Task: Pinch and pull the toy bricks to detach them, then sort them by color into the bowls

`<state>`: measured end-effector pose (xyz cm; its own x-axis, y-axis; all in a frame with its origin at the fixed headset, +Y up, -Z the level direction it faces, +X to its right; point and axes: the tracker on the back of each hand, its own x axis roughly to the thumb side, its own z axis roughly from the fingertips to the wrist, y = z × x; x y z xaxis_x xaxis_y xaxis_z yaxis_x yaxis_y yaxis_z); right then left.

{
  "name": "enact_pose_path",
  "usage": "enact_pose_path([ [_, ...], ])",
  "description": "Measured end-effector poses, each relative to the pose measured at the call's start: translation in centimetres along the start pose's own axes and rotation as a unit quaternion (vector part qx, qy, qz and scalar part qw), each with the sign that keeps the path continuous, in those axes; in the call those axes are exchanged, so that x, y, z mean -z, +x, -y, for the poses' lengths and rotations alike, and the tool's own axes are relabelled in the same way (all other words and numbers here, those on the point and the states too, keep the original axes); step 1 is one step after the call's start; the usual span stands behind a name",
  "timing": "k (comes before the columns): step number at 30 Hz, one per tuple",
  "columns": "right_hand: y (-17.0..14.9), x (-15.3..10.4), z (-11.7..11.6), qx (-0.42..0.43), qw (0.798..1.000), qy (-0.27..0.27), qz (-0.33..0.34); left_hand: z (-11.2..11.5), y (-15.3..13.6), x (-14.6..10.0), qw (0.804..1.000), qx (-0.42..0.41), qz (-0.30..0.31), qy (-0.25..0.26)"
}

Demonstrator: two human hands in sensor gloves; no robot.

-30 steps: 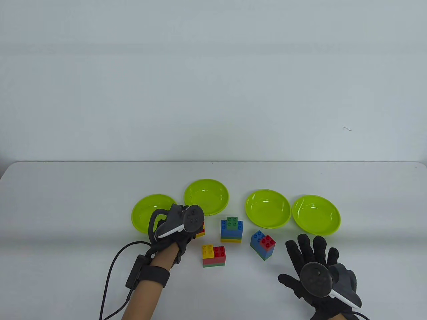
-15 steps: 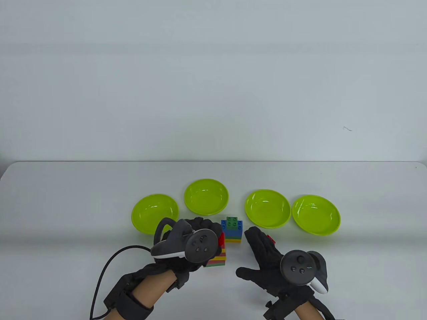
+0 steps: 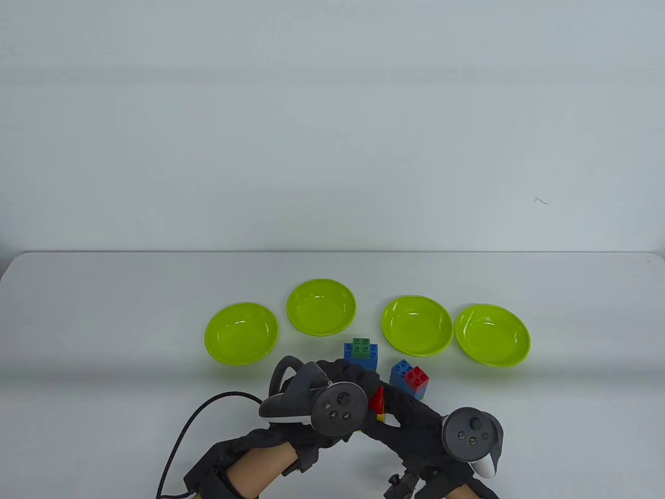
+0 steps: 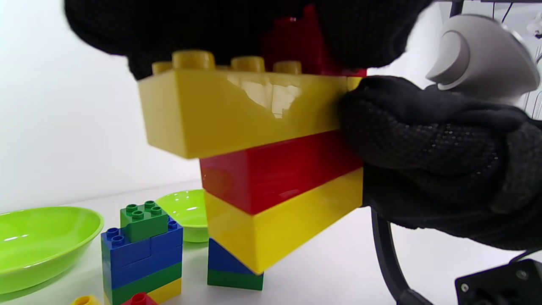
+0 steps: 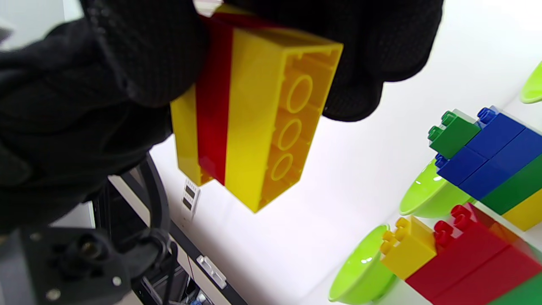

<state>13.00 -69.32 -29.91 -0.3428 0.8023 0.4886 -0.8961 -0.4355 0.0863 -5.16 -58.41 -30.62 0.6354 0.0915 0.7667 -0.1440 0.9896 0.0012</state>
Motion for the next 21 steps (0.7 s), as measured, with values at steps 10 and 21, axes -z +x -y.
enact_pose_path([
  [10,-0.3,-0.3,-0.4,0.084,0.996,-0.013,-0.016,2.3,-1.7,-2.5,0.979,-0.107,-0.003,0.173],
  [21,-1.3,-0.8,-1.3,0.040,0.998,0.025,-0.032,5.3,-1.6,-3.3,0.976,-0.104,0.011,0.191],
])
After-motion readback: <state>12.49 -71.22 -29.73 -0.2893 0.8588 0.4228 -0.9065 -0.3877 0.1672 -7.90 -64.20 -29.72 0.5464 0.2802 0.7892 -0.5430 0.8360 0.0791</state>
